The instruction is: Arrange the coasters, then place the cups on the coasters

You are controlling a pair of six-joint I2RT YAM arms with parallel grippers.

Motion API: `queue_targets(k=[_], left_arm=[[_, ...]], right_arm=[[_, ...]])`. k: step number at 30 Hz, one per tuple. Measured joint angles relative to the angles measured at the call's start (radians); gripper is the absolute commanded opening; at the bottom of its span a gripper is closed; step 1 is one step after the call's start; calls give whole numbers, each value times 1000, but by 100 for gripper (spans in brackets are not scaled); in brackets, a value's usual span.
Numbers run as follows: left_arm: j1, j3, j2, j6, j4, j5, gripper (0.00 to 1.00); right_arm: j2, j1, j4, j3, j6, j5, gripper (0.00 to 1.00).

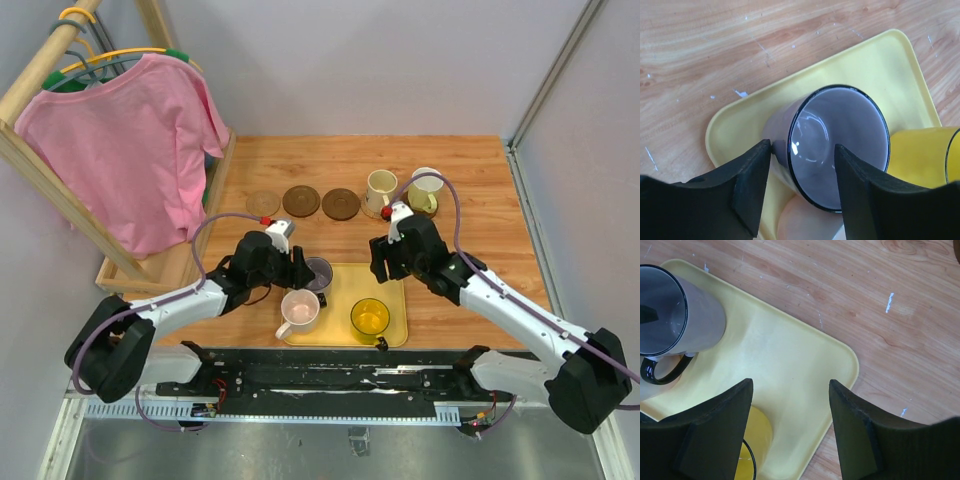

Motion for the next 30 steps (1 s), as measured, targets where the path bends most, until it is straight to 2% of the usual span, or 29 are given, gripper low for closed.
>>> queue_targets(k=[7,14,19,30], left_arm=[[0,6,42,51,100,21,39],[-1,24,121,86,206,85,38],[-1,50,186,94,266,101,31],[-3,156,317,99,335,104,31]], right_arm=[[35,15,19,0,0,-2,65],[82,16,26,0,0,-3,65],[113,37,26,9,0,0,66],[137,73,31,35,0,5,67]])
